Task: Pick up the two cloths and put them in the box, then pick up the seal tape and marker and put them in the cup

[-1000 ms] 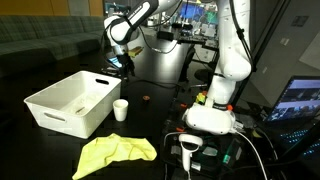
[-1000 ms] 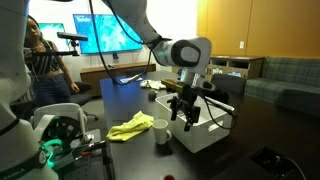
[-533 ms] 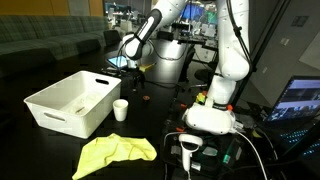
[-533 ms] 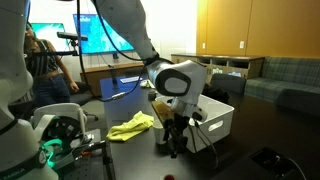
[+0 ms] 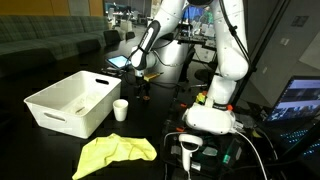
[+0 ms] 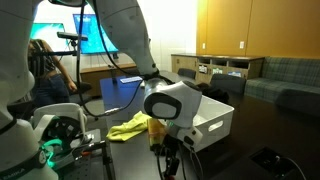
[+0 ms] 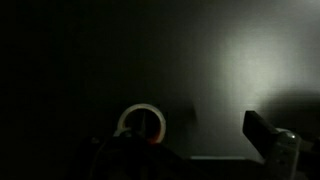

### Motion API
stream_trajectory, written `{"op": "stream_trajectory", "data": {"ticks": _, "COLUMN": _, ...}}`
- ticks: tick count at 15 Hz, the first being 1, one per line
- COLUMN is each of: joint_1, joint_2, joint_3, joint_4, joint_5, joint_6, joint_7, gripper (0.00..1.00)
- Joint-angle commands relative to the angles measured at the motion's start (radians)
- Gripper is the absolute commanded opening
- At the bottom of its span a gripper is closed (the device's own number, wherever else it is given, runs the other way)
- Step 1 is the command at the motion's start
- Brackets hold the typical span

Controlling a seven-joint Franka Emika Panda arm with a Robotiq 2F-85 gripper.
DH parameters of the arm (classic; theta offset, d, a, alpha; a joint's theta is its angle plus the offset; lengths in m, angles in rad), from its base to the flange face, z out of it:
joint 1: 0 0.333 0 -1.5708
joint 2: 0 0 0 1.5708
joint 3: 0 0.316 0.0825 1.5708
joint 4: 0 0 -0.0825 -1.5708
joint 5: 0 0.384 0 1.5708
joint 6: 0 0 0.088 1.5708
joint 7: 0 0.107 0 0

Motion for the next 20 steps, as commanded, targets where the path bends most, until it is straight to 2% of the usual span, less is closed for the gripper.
{"op": "stream_trajectory", "data": {"ticks": 1, "joint_1": -0.029, "joint_2": 0.016, "joint_3": 0.001, "joint_4": -0.030, "joint_5": 0.040, "joint_6": 0.084, "joint_7": -0.011, "gripper": 1.00}}
{"op": "stream_trajectory", "data": {"ticks": 8, "joint_1": -0.064, "joint_2": 0.033, "joint_3": -0.023, "joint_4": -0.043, "joint_5": 0.028, "joint_6": 0.169, "joint_7": -0.005, "gripper": 1.00}}
{"op": "stream_trajectory", "data": {"ticks": 20, "joint_1": -0.092, "joint_2": 0.076, "joint_3": -0.007, "joint_4": 0.004, "joint_5": 0.022, "joint_6": 0.159, "joint_7": -0.052, "gripper": 1.00}}
